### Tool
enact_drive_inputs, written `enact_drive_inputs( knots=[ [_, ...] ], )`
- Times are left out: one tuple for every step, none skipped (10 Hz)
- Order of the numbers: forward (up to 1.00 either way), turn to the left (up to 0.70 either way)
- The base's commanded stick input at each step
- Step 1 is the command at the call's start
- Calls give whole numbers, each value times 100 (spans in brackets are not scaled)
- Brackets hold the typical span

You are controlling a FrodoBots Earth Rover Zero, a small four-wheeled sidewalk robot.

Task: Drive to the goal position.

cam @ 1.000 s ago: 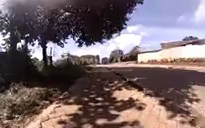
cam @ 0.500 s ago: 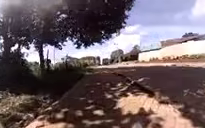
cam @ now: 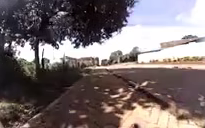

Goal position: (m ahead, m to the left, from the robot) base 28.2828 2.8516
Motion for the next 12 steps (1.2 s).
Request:
enact_drive_inputs(
  knots=[
    [100,0],
    [100,0],
    [100,0],
    [100,0],
    [100,0],
    [100,0],
    [100,0],
    [100,0],
    [100,0],
    [100,0],
    [100,0],
    [100,0]
  ],
)
